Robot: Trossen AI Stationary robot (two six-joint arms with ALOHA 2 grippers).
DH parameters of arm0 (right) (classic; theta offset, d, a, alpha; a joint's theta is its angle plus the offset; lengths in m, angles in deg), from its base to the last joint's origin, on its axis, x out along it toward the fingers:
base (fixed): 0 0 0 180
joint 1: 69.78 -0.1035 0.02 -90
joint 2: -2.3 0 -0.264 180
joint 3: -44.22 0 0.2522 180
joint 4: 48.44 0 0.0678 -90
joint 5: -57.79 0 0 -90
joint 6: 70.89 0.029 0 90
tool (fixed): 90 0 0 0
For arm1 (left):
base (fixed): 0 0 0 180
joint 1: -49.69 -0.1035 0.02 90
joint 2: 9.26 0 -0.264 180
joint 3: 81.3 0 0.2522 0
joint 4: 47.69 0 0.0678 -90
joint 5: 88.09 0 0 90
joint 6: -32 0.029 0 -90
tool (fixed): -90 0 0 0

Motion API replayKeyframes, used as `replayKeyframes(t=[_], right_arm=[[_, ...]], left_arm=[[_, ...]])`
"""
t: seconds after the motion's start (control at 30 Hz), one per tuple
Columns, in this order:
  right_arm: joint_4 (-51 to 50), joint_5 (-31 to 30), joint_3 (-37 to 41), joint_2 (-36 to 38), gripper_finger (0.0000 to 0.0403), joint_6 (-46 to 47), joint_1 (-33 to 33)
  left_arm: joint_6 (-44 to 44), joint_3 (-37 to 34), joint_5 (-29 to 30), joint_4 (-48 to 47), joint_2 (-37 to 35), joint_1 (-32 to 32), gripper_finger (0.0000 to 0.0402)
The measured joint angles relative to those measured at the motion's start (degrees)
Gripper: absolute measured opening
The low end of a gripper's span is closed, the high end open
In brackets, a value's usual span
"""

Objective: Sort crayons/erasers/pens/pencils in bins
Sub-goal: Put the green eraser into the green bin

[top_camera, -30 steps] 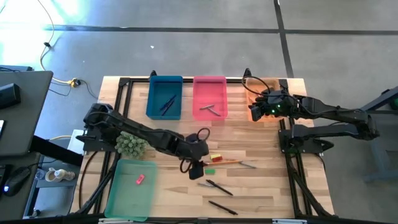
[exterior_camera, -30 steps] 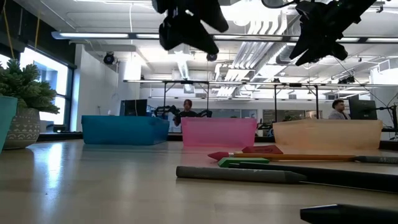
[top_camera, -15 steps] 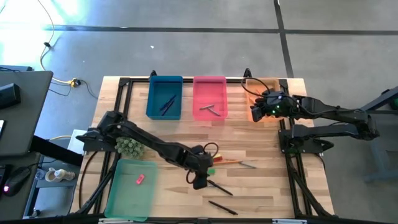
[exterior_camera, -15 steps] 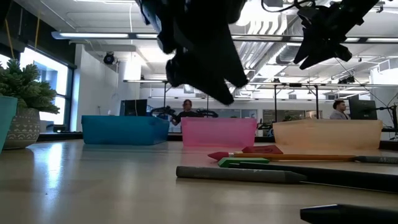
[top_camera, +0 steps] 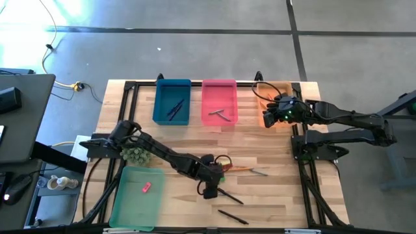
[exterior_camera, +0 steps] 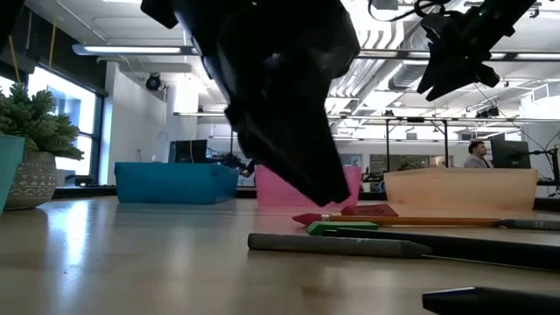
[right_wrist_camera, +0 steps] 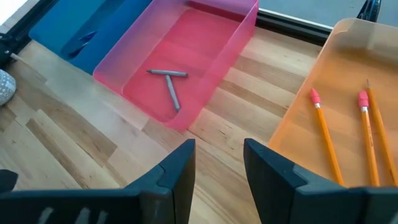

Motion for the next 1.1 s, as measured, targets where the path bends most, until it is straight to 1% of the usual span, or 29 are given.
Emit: replayKeyframes(t=[0.1,0.23,0.33,0.53,0.8,0.9,1.1], right_arm=[[0.0,0.0,0.0,0.0,0.0129,0.1,0.0],[0.0,0.0,0.0,0.0,0.0129,1.1,0.0],[0.0,0.1,0.0,0.0,0.0129,1.1,0.0],[-0.1,0.1,0.0,0.0,0.0129,1.5,0.0],[-0.2,0.1,0.0,0.0,0.0129,2.2,0.0],[-0.1,0.1,0.0,0.0,0.0129,2.9,0.0],[0.2,0.1,0.0,0.0,0.0129,3.0,0.0]], left_arm=[[0.3,-0.1,2.0,-0.5,0.4,0.0,0.0209],[1.1,0.0,0.2,-0.1,0.9,0.1,0.0209],[1.1,-0.1,0.0,-0.2,1.5,0.7,0.0209],[2.5,0.1,3.0,0.2,2.7,1.6,0.0209],[1.2,0.1,4.1,0.4,3.3,1.0,0.0207],[1.0,0.1,5.2,0.4,3.4,1.0,0.0195],[3.2,0.0,6.4,1.6,3.6,0.8,0.0153]])
